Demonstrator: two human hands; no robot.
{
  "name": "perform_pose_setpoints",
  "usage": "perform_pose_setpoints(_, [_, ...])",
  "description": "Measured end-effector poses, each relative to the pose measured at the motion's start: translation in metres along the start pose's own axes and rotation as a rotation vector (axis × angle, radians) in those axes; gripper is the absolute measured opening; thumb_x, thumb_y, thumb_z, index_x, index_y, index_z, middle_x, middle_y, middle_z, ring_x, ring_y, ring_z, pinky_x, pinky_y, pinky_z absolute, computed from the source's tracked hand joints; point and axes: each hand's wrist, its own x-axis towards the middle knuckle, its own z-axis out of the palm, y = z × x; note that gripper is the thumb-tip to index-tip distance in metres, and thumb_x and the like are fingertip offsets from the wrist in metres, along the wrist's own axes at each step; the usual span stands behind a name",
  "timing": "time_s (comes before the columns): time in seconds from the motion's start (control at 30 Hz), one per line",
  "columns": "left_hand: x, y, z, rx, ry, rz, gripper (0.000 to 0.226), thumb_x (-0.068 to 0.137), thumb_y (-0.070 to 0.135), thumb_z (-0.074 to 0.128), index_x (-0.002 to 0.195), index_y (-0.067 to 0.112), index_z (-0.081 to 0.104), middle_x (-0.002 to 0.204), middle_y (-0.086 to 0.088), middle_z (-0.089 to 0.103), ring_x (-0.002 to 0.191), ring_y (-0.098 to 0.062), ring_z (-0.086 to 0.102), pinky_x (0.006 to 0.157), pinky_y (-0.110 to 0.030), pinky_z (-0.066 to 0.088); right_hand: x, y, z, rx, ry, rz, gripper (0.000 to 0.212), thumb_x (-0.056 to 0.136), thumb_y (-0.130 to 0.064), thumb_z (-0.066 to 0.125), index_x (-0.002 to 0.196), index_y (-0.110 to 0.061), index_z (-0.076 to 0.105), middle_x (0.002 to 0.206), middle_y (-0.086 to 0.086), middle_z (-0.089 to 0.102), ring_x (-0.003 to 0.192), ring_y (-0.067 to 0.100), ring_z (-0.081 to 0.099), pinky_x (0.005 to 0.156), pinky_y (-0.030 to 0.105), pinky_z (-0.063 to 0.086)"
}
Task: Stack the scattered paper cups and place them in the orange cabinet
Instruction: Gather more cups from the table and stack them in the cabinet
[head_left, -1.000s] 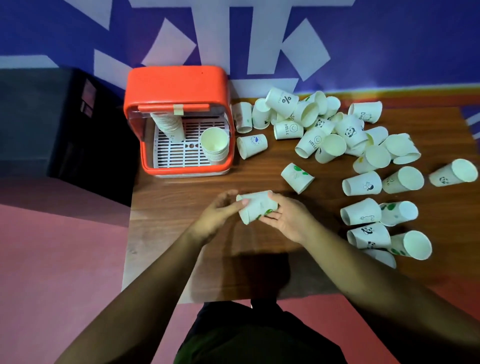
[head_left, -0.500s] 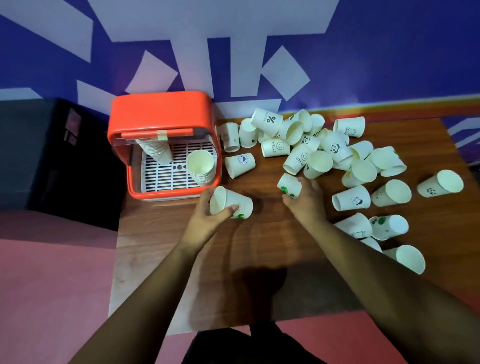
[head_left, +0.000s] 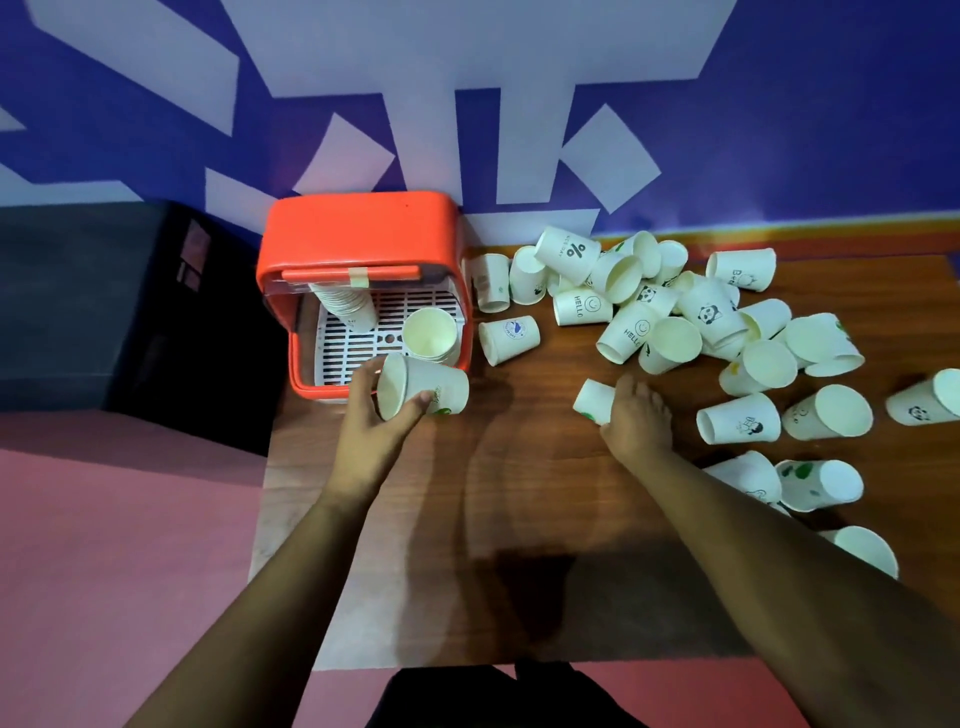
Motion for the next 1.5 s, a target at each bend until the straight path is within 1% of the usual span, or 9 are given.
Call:
perform_pose_setpoints(0.13, [0.01, 0.01, -0.017, 0.067, 0.119, 0.066, 0.067, 0.085, 0.028, 0.079, 0.141, 0.015, 0.047, 0.142, -0.003, 0.053, 0.133, -0.017, 0.051, 0.116, -0.042, 0.04, -0.011, -0.018, -0.008, 0.252, -0.053, -0.009, 0.064, 0.071, -0.033, 0.077, 0.121, -0.011, 0.043, 0.123, 0.013, 0.046, 0.112, 0.035, 0.052, 0.091, 0.045, 0.046])
perform_pose_setpoints(0.3, [0.031, 0.023, -0.02, 0.103, 0.184, 0.154, 0.061, 0.086, 0.014, 0.079, 0.137, 0.014, 0.047, 0.126, 0.015, 0.051, 0.112, 0.015, 0.051, 0.097, -0.01, 0.041, -0.03, -0.058, -0.03, 0.679, -0.023, -0.041, 0.047, 0.073, -0.026, 0.076, 0.108, -0.015, 0.047, 0.117, 0.005, 0.041, 0.097, 0.021, 0.05, 0.079, 0.032, 0.043])
perform_pose_setpoints(0.43, [0.053, 0.025, -0.013, 0.208, 0.142, 0.196, 0.064, 0.081, 0.018, 0.083, 0.135, 0.012, 0.049, 0.131, 0.0, 0.053, 0.12, -0.01, 0.053, 0.103, -0.025, 0.042, -0.032, -0.077, -0.053, 0.812, 0.02, -0.059, 0.045, 0.072, -0.034, 0.075, 0.108, -0.022, 0.051, 0.114, 0.005, 0.052, 0.098, 0.019, 0.056, 0.071, 0.027, 0.045])
perform_pose_setpoints(0.7, [0.09, 0.015, -0.003, 0.496, -0.02, 0.204, 0.071, 0.076, 0.022, 0.085, 0.136, 0.009, 0.05, 0.134, -0.011, 0.049, 0.123, -0.023, 0.048, 0.098, -0.02, 0.032, -0.034, -0.086, -0.082, 0.903, 0.058, -0.034, 0.053, 0.076, -0.034, 0.079, 0.119, -0.016, 0.053, 0.113, 0.002, 0.06, 0.101, 0.019, 0.06, 0.085, 0.033, 0.048])
perform_pose_setpoints(0.97, [0.109, -0.002, 0.0, 0.598, -0.337, 0.046, 0.09, 0.08, 0.033, 0.082, 0.156, 0.026, 0.034, 0.146, -0.006, 0.041, 0.127, -0.027, 0.052, 0.107, -0.032, 0.041, -0.026, -0.113, -0.089, 1.046, 0.06, 0.035, 0.052, 0.07, -0.055, 0.069, 0.11, -0.023, 0.057, 0.104, -0.004, 0.065, 0.1, 0.02, 0.065, 0.088, 0.048, 0.055])
perform_pose_setpoints(1.07, [0.106, -0.009, -0.004, 0.509, -0.359, 0.025, 0.091, 0.084, 0.029, 0.08, 0.158, 0.031, 0.028, 0.144, 0.0, 0.043, 0.113, -0.016, 0.053, 0.096, -0.023, 0.038, -0.024, -0.128, -0.089, 0.984, 0.019, -0.01, 0.06, 0.071, -0.053, 0.071, 0.12, -0.025, 0.05, 0.113, -0.001, 0.063, 0.103, 0.02, 0.064, 0.089, 0.045, 0.055])
perform_pose_setpoints(1.23, [0.102, -0.018, -0.014, 0.249, -0.354, -0.076, 0.101, 0.087, 0.013, 0.078, 0.161, 0.021, 0.012, 0.147, 0.008, 0.043, 0.134, -0.005, 0.04, 0.104, -0.023, 0.035, -0.023, -0.153, -0.096, 0.86, 0.043, -0.164, 0.065, 0.062, -0.051, 0.076, 0.117, -0.029, 0.047, 0.117, -0.001, 0.061, 0.103, 0.016, 0.063, 0.091, 0.04, 0.055])
perform_pose_setpoints(1.33, [0.101, -0.023, -0.021, 0.087, -0.279, -0.156, 0.074, 0.094, 0.006, 0.066, 0.156, 0.021, 0.029, 0.144, 0.0, 0.049, 0.136, -0.016, 0.048, 0.111, -0.033, 0.041, -0.023, -0.166, -0.098, 0.688, 0.059, -0.302, 0.075, 0.073, -0.037, 0.081, 0.137, -0.018, 0.046, 0.134, 0.004, 0.054, 0.121, 0.02, 0.053, 0.102, 0.028, 0.042])
perform_pose_setpoints(1.5, [0.094, -0.018, -0.029, -0.074, -0.209, -0.242, 0.043, 0.101, 0.034, 0.058, 0.142, 0.023, 0.053, 0.137, 0.003, 0.061, 0.125, -0.012, 0.059, 0.112, -0.039, 0.044, -0.025, -0.188, -0.087, 0.473, 0.14, -0.507, 0.077, 0.072, -0.029, 0.083, 0.137, -0.007, 0.047, 0.131, 0.012, 0.053, 0.124, 0.028, 0.048, 0.104, 0.037, 0.041])
